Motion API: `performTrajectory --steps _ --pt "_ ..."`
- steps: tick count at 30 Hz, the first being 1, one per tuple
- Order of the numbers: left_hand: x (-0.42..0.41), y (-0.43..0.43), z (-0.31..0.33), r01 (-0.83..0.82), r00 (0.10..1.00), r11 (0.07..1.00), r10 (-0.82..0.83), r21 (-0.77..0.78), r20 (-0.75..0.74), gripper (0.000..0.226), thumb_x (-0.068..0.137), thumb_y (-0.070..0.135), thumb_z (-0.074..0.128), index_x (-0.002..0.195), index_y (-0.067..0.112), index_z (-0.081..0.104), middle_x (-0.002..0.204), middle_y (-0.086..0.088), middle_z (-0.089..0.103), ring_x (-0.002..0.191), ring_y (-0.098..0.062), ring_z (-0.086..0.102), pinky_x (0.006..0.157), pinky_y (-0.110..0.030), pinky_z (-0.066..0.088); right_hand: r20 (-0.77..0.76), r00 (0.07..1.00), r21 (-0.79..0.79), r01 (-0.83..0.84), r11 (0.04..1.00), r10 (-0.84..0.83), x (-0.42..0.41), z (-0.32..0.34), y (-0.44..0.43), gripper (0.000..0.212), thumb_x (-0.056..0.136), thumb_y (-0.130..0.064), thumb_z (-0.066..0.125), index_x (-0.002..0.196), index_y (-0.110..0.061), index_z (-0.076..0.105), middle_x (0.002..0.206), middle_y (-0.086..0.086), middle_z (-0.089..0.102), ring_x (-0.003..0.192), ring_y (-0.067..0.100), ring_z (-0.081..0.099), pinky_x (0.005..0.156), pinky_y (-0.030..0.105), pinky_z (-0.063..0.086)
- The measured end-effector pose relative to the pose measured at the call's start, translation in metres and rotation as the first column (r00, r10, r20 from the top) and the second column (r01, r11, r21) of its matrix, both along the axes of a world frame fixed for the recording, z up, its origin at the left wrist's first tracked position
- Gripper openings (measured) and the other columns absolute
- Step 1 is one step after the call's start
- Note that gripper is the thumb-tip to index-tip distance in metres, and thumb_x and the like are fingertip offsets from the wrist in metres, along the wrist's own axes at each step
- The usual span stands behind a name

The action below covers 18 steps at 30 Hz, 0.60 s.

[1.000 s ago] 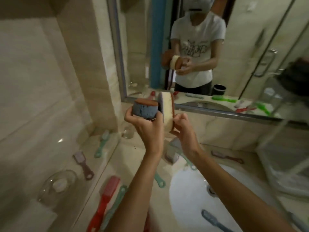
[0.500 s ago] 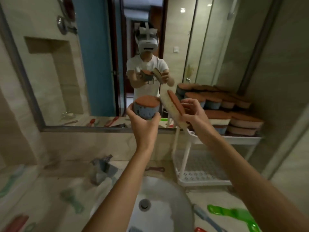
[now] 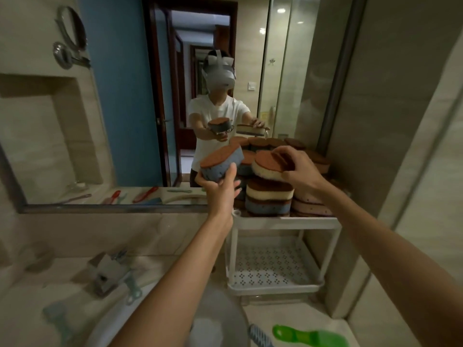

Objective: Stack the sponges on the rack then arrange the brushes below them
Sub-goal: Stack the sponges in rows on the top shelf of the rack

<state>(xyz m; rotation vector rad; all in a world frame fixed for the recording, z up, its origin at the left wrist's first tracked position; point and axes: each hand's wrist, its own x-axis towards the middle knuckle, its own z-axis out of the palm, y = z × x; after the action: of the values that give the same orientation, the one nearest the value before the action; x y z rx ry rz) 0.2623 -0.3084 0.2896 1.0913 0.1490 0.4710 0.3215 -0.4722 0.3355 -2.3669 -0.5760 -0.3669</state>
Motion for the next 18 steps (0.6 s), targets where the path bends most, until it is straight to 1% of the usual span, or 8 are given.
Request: performTrajectory --steps 3,6,9,12,14,16,18 --pt "0.010 -0.005 -0.006 0.011 1.000 1.000 -0.011 0.017 -0.015 0.075 0.087 0.027 0.063 0.140 0.025 0.010 0.133 -0.015 0.050 0.098 -0.018 0.061 0.085 -0.032 0.050 -0.004 1.000 -0.105 -0.013 0.994 0.012 0.005 -0.004 0.003 0.057 0.078 -0.004 0.057 0.130 -0.025 0.044 0.134 0.005 0.046 0.128 0.025 0.031 0.106 0.044 0.032" --pt "0.019 -0.005 -0.011 0.031 0.999 0.999 -0.031 -0.017 -0.026 0.075 0.087 0.027 0.062 0.141 0.024 0.010 0.136 -0.015 0.047 0.107 -0.023 0.059 0.090 -0.036 0.049 0.052 0.999 -0.180 0.002 0.984 0.008 0.007 -0.009 0.007 0.059 0.077 -0.004 0.057 0.131 -0.023 0.045 0.136 0.003 0.048 0.128 0.025 0.031 0.104 0.038 0.029" --pt "0.027 -0.006 -0.017 0.075 0.997 0.997 -0.075 -0.017 -0.035 0.074 0.087 0.029 0.062 0.142 0.019 0.014 0.139 -0.015 0.046 0.116 -0.028 0.057 0.092 -0.037 0.049 0.067 0.998 -0.169 0.021 0.985 -0.009 0.008 -0.016 0.004 0.062 0.074 -0.006 0.057 0.132 -0.022 0.045 0.136 0.003 0.049 0.127 0.025 0.031 0.103 0.039 0.030" --pt "0.031 -0.008 -0.022 0.111 0.993 0.994 -0.111 -0.010 -0.038 0.071 0.087 0.032 0.062 0.142 0.017 0.020 0.139 -0.015 0.045 0.117 -0.028 0.057 0.089 -0.035 0.051 0.060 0.998 -0.186 0.027 0.982 -0.017 0.009 -0.019 0.003 0.065 0.068 -0.017 0.050 0.133 -0.022 0.044 0.136 0.005 0.048 0.129 0.025 0.029 0.104 0.039 0.028" --pt "0.032 -0.008 -0.023 0.113 0.993 0.993 -0.114 -0.025 -0.034 0.070 0.087 0.032 0.062 0.142 0.017 0.021 0.139 -0.015 0.045 0.118 -0.029 0.057 0.091 -0.037 0.050 0.064 0.998 -0.204 0.022 0.979 -0.009 0.011 -0.019 0.003 0.069 0.064 -0.021 0.045 0.133 -0.023 0.047 0.137 0.004 0.049 0.130 0.024 0.029 0.107 0.038 0.026" --pt "0.032 -0.009 -0.023 0.115 0.993 0.993 -0.116 -0.028 -0.032 0.070 0.087 0.031 0.062 0.142 0.017 0.021 0.139 -0.015 0.045 0.118 -0.029 0.057 0.093 -0.038 0.050 0.076 0.997 -0.227 0.018 0.974 -0.001 0.012 -0.021 0.003 0.060 0.071 -0.018 0.048 0.131 -0.025 0.050 0.138 0.001 0.049 0.130 0.023 0.030 0.108 0.035 0.023" --pt "0.032 -0.009 -0.023 0.119 0.992 0.993 -0.120 -0.027 -0.029 0.070 0.087 0.031 0.062 0.142 0.017 0.021 0.140 -0.014 0.045 0.118 -0.029 0.056 0.093 -0.038 0.050 0.092 0.996 -0.203 0.017 0.979 0.002 0.012 -0.025 0.002 0.054 0.080 -0.006 0.052 0.130 -0.026 0.052 0.138 -0.001 0.049 0.129 0.020 0.032 0.105 0.030 0.022"
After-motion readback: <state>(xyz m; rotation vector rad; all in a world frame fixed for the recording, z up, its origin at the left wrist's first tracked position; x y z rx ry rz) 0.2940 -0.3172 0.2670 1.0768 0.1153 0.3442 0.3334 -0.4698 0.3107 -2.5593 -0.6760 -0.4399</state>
